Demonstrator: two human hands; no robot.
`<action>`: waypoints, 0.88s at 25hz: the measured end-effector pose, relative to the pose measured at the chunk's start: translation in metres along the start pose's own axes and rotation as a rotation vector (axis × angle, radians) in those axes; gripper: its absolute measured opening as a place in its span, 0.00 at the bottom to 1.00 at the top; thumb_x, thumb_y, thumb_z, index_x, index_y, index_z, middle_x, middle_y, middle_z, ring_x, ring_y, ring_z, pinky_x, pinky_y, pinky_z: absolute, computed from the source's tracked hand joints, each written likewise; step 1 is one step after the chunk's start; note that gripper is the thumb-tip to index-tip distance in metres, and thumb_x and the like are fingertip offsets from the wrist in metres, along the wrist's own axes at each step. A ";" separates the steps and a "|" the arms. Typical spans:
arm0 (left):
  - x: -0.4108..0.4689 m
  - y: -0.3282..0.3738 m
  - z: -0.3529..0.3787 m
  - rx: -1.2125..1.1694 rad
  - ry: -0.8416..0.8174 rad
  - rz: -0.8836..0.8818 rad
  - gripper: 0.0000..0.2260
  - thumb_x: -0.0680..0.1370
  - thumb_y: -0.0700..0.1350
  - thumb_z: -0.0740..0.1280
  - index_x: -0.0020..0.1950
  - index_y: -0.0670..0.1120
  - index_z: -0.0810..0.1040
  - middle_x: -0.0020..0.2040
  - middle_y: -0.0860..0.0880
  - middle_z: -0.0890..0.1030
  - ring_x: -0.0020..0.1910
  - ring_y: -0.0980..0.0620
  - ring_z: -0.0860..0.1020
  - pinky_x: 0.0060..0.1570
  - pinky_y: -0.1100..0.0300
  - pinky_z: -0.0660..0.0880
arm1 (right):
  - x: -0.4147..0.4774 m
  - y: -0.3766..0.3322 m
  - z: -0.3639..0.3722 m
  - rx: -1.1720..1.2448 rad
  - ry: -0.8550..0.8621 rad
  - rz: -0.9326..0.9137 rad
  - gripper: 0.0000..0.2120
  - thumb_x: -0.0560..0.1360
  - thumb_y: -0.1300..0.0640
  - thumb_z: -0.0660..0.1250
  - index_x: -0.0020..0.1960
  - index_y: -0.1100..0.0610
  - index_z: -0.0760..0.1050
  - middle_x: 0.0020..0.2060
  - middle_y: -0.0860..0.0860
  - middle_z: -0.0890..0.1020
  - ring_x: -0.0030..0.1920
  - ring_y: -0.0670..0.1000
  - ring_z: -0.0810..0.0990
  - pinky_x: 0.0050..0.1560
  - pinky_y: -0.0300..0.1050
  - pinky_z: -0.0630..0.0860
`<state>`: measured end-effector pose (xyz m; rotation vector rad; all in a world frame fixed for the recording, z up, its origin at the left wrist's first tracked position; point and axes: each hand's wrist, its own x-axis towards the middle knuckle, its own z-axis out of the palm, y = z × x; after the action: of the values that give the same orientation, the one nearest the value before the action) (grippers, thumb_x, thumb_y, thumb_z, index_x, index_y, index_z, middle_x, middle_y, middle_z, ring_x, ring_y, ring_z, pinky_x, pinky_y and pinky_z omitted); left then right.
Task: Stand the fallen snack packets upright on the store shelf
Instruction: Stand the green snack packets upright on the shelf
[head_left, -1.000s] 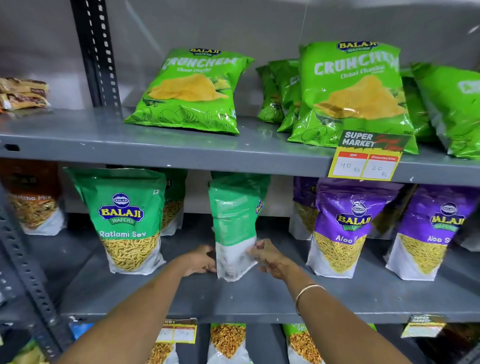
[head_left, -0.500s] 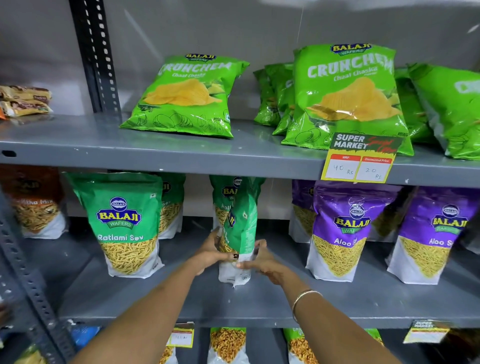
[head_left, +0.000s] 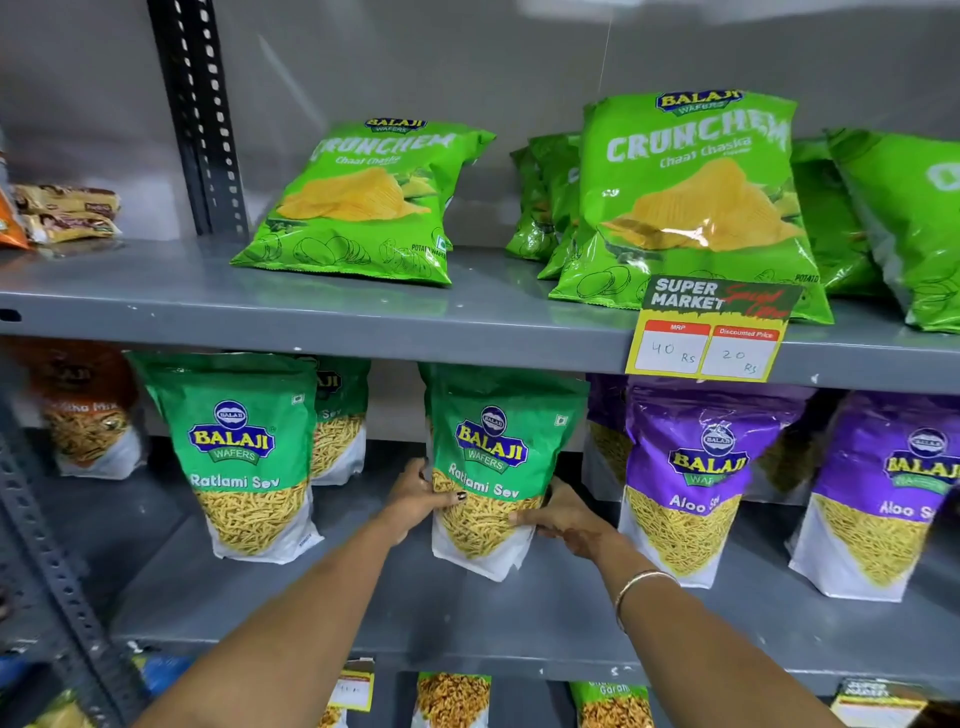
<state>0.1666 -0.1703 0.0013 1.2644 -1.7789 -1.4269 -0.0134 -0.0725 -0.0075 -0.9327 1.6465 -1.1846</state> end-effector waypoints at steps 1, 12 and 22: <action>0.001 -0.003 0.001 0.055 0.025 0.005 0.24 0.71 0.35 0.72 0.65 0.37 0.70 0.61 0.38 0.78 0.52 0.49 0.75 0.47 0.62 0.72 | 0.004 0.001 0.000 0.010 -0.003 -0.024 0.31 0.65 0.75 0.71 0.65 0.67 0.66 0.61 0.62 0.77 0.48 0.53 0.80 0.39 0.35 0.80; -0.020 -0.017 -0.017 0.361 0.012 -0.165 0.19 0.70 0.49 0.73 0.53 0.42 0.70 0.56 0.40 0.75 0.54 0.44 0.76 0.44 0.55 0.72 | 0.009 0.004 -0.016 -0.394 -0.152 0.242 0.22 0.59 0.49 0.79 0.43 0.62 0.75 0.25 0.54 0.72 0.20 0.49 0.71 0.23 0.37 0.70; -0.033 -0.089 -0.219 0.424 0.068 -0.603 0.22 0.72 0.51 0.69 0.56 0.36 0.72 0.52 0.41 0.76 0.59 0.44 0.77 0.65 0.54 0.72 | 0.028 -0.040 0.176 -0.385 -0.365 0.395 0.06 0.73 0.54 0.67 0.48 0.55 0.76 0.33 0.52 0.82 0.30 0.50 0.82 0.38 0.47 0.78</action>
<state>0.3945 -0.2395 -0.0111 2.1842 -1.7928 -1.3010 0.1460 -0.1618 -0.0039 -0.9324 1.6786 -0.4088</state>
